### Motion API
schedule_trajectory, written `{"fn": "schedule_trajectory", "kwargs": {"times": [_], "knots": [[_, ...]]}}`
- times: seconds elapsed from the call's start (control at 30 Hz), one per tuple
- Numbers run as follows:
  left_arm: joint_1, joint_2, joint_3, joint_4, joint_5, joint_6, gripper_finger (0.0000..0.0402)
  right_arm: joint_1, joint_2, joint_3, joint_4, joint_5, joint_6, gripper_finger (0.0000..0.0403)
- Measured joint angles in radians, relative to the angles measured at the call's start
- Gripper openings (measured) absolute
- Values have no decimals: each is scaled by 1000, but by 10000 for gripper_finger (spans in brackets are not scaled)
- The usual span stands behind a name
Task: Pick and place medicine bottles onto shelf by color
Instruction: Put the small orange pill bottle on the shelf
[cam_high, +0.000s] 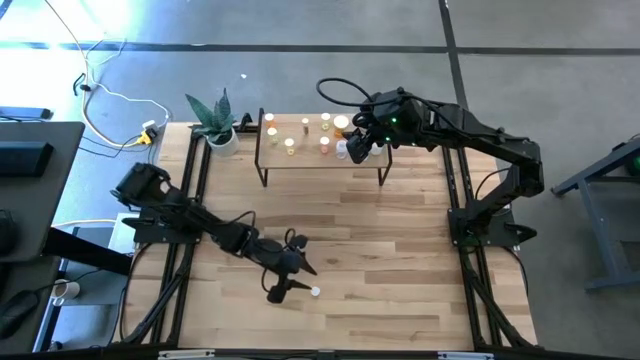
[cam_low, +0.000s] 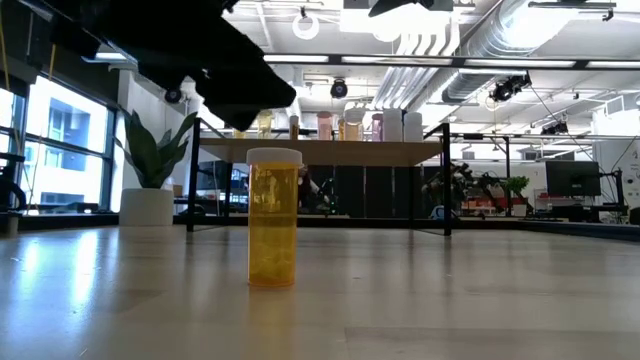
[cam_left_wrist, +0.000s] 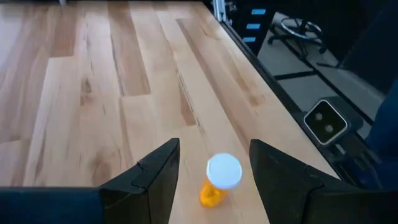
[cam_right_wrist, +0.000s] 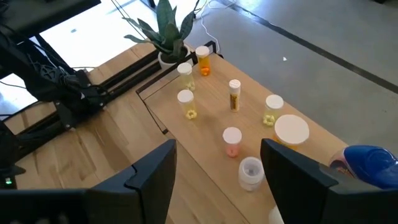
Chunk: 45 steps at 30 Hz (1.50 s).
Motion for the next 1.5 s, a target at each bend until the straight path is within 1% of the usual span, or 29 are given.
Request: {"fn": "schedule_trajectory", "kwargs": {"times": [0.1,0.27,0.6,0.83,1.23,1.5], "knots": [[0,39,0,37,1,-1,186,0,0,0,-1,0,0,224],[-2,86,0,94,8,-60,186,0,0,0,-15,0,0,224],[-42,141,0,122,9,-87,186,0,0,0,-31,0,0,224],[-53,188,0,138,-43,-87,186,0,0,0,-44,0,9,224],[-59,202,0,184,-49,-87,186,0,0,0,-57,0,38,224],[-59,202,13,182,-50,-87,186,0,0,0,-57,0,38,224]]}}
